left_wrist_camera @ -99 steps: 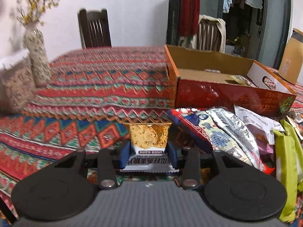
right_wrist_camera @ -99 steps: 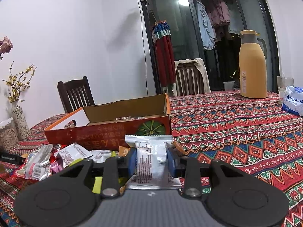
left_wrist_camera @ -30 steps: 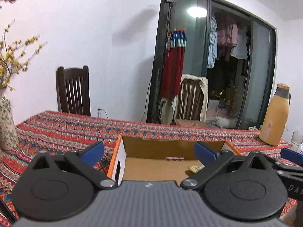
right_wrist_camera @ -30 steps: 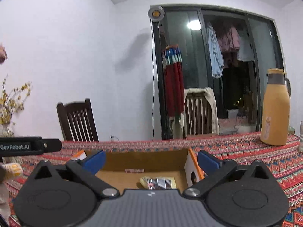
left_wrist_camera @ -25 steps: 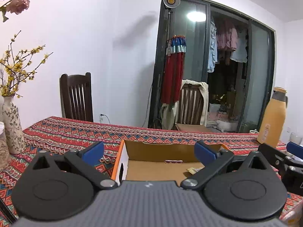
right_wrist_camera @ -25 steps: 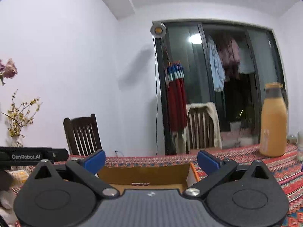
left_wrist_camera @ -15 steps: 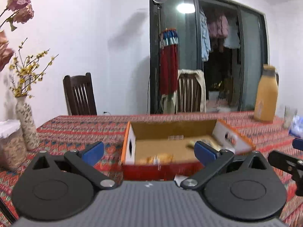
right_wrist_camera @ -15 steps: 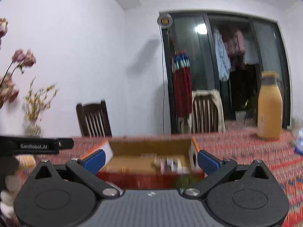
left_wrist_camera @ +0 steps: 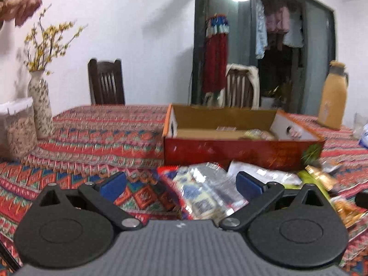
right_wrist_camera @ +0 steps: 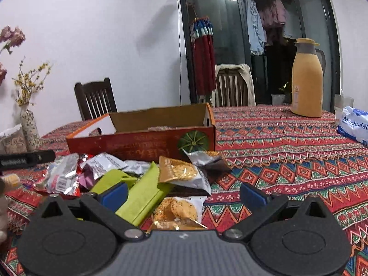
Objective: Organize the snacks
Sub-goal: 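Move both open grippers back to the snack pile, then grasp a golden cookie packet with the right gripper while the left grasps a blue-printed bag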
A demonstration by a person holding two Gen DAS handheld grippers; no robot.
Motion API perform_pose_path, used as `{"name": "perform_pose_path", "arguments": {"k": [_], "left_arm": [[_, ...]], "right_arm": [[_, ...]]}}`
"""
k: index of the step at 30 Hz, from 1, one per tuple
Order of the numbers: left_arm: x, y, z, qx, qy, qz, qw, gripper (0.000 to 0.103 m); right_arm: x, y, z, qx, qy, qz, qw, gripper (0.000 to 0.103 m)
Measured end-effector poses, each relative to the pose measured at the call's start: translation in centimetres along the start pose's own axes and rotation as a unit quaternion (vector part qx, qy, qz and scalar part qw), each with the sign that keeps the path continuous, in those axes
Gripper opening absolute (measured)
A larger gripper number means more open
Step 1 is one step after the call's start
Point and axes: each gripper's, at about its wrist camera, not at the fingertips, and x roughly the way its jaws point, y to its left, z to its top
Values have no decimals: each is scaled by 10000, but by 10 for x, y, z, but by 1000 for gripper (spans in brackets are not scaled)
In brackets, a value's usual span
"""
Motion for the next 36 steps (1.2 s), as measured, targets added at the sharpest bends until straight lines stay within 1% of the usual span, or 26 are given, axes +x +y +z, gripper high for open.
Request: {"name": "perform_pose_path", "arguments": {"k": [3,5,6,7,8,9,10,11,13,15,17,19,20,21,23,25,31,36], "left_arm": [[-2,4,1,-77,-36,-109,9999,103],[-2,5,0,-112,-33,-136,9998,103],[-2,6,0,-134,-30,-152,9998,103],[-2,7,0,-159,-27,-166,9997,103],[-2,8,0,-190,-13,-184,9997,103],[-1,9,0,-216,10,-204,9996,103],[0,10,0,-246,45,-225,9994,103],[1,11,0,-270,90,-237,9993,103],[3,12,0,-311,154,-289,9990,103],[3,12,0,-321,147,-312,9989,103],[3,12,0,-312,146,-326,9989,103],[3,11,0,-324,147,-325,9988,103],[3,11,0,-333,148,-321,9988,103],[3,11,0,-341,149,-315,9988,103],[3,11,0,-346,165,-309,9988,103],[4,10,0,-330,187,-302,9988,103],[4,9,0,-314,207,-260,9990,103],[6,9,0,-277,237,-248,9990,103]], "right_arm": [[15,0,1,149,288,-3,9995,103],[25,0,-1,202,459,-76,9987,103],[30,1,-2,195,544,-129,9982,100],[33,1,-3,198,626,-150,9977,91],[36,1,-3,218,683,-147,9973,84],[39,0,-3,245,713,-164,9970,72],[41,0,-4,272,781,-165,9964,65],[44,0,-5,280,875,-156,9957,62],[47,4,-6,175,963,-179,9950,60],[48,11,-7,-60,1018,-272,9944,61],[50,19,-8,-302,1052,-358,9934,59],[50,19,-8,-337,1038,-317,9935,57],[50,18,-8,-312,1028,-302,9938,56],[48,17,-8,-271,1006,-259,9942,47],[40,11,-7,-107,939,-110,9955,43],[30,7,-5,-32,788,-108,9968,39],[7,-7,12,163,159,-74,9997,38],[17,-2,31,105,-325,96,9994,38]]}}
